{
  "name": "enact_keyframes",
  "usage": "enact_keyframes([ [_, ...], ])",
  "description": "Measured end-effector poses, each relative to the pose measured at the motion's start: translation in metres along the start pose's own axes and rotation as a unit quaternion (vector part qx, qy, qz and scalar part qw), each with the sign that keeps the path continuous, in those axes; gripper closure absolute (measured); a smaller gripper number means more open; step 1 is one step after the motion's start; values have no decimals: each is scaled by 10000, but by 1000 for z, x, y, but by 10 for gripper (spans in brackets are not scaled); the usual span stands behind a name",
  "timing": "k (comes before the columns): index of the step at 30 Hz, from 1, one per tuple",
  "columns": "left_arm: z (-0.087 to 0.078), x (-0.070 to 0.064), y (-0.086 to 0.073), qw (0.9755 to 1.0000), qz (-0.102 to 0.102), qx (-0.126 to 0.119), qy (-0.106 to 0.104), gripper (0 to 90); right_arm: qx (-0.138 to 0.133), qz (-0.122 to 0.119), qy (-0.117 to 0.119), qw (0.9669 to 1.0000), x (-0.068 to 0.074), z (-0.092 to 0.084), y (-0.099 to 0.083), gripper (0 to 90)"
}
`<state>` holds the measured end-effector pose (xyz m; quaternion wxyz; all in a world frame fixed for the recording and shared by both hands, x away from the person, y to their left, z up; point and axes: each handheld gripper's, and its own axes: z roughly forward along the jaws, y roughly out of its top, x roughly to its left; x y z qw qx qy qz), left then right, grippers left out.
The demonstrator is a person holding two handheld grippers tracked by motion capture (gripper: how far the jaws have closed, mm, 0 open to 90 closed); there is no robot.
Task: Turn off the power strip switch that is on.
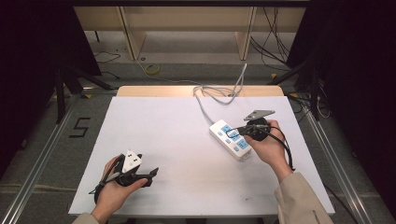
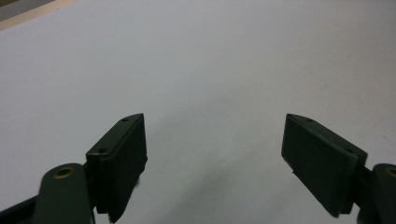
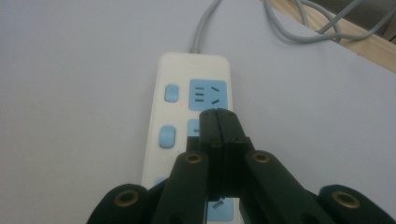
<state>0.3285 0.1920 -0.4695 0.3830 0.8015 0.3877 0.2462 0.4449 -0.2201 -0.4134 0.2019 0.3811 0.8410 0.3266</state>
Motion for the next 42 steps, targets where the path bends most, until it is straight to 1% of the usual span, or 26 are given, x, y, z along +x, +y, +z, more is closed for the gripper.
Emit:
enact_keyframes([
  [7,0,0,0,10000,-1,-3,-9,220,73,-22,29,10000,0,5,4,900],
  [10,0,0,0,10000,-4,-11,-7,220,103,-67,34,9999,-1,8,8,900],
  [13,0,0,0,10000,-8,-11,-10,220,103,-64,43,9999,-1,9,10,900],
  [22,0,0,0,10000,-12,-13,-14,221,214,-93,54,9997,-3,14,16,900],
  [30,0,0,0,10000,-12,-18,-14,220,221,-94,12,9997,-4,17,21,900],
  [35,0,0,0,10000,-12,-18,-14,221,287,-92,21,9995,-4,20,24,900],
  [42,0,0,0,10000,-17,-21,-19,220,375,-149,14,9992,-4,25,28,900],
])
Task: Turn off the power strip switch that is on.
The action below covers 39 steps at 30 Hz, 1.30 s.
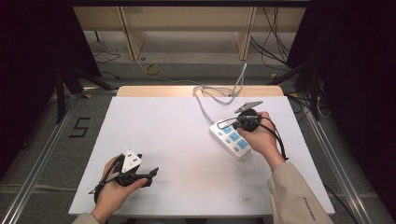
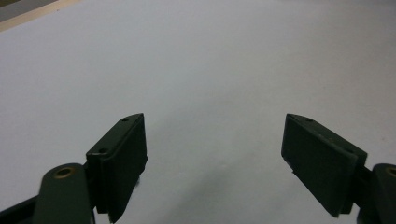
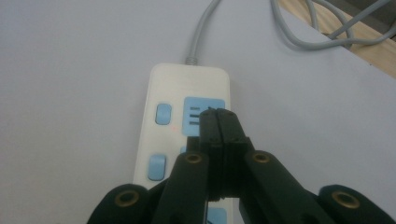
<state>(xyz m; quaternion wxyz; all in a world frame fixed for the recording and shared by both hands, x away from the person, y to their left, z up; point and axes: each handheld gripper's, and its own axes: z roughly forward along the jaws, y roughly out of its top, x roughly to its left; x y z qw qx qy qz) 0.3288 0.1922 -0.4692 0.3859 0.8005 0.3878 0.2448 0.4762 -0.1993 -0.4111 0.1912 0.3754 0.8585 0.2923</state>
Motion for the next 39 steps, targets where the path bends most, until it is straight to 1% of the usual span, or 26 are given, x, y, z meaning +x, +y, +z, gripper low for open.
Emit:
enact_keyframes([
  [19,0,0,0,10000,-17,1,-18,221,214,-3,107,9997,1,14,6,900],
  [27,0,0,0,10000,-6,1,-18,221,239,-66,154,9996,2,18,12,900],
  [39,0,0,0,10000,-6,2,-23,221,351,-82,231,9991,5,22,18,900],
])
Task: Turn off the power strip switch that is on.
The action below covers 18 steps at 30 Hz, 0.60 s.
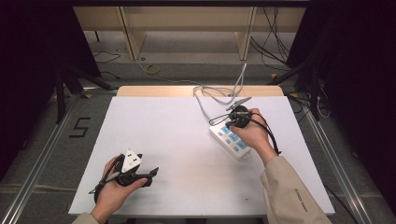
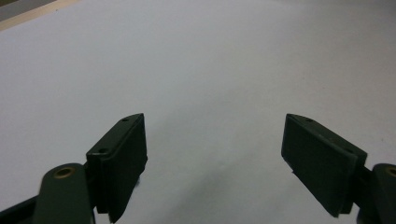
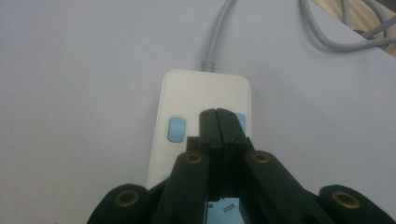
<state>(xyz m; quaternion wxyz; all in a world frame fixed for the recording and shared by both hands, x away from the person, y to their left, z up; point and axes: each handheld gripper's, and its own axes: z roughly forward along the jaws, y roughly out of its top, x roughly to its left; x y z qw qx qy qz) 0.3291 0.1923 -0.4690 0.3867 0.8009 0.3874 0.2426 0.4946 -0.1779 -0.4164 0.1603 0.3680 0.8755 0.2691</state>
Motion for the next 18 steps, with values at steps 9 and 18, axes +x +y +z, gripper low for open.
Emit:
enact_keyframes([
  [9,0,0,0,10000,4,2,-3,221,89,-37,54,9999,1,7,4,900],
  [18,0,0,0,10000,3,-4,-6,221,258,-8,111,9996,2,15,7,900],
])
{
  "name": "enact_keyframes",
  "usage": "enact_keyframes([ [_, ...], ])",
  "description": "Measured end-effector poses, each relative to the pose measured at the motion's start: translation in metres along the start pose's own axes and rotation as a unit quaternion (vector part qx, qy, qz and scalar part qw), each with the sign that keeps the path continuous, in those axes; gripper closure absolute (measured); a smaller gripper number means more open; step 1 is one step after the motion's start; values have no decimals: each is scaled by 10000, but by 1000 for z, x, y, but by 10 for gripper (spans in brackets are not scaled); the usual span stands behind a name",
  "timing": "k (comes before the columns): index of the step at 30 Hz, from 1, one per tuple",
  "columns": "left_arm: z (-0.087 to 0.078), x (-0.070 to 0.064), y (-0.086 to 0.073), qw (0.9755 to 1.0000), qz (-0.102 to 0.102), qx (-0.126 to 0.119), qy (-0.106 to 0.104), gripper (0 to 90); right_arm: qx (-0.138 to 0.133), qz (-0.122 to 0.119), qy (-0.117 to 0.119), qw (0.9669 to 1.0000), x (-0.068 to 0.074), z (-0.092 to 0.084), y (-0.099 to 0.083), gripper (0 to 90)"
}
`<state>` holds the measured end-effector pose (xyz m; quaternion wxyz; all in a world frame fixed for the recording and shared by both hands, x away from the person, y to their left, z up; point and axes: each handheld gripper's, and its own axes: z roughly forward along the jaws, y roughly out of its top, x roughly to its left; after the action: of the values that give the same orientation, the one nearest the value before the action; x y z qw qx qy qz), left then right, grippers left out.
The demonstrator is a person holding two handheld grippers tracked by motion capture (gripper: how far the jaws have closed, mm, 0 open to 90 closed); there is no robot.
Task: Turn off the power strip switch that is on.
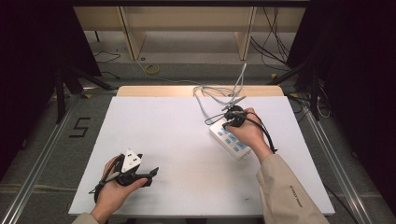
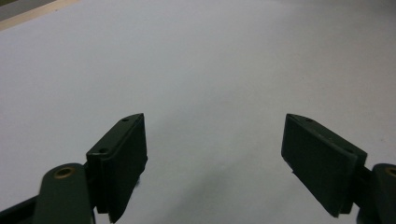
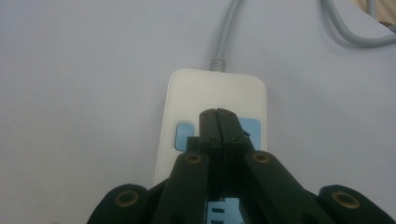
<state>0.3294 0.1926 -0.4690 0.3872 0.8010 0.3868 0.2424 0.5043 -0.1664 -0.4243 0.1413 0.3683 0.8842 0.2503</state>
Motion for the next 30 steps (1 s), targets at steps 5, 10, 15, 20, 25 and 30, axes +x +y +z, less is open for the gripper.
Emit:
enact_keyframes([
  [5,0,0,0,10000,7,3,-9,221,64,-22,31,10000,1,4,2,900],
  [10,0,0,0,10000,-4,2,-8,221,164,2,68,9998,3,8,5,900],
  [15,0,0,0,10000,10,3,-10,221,219,-12,120,9997,5,11,6,900],
  [20,0,0,0,10000,18,2,-7,221,306,-53,157,9994,7,14,9,900],
  [25,0,0,0,10000,4,0,-13,221,390,-67,190,9990,9,14,13,900],
  [30,0,0,0,10000,8,-2,-15,221,484,-92,254,9985,11,16,15,900],
])
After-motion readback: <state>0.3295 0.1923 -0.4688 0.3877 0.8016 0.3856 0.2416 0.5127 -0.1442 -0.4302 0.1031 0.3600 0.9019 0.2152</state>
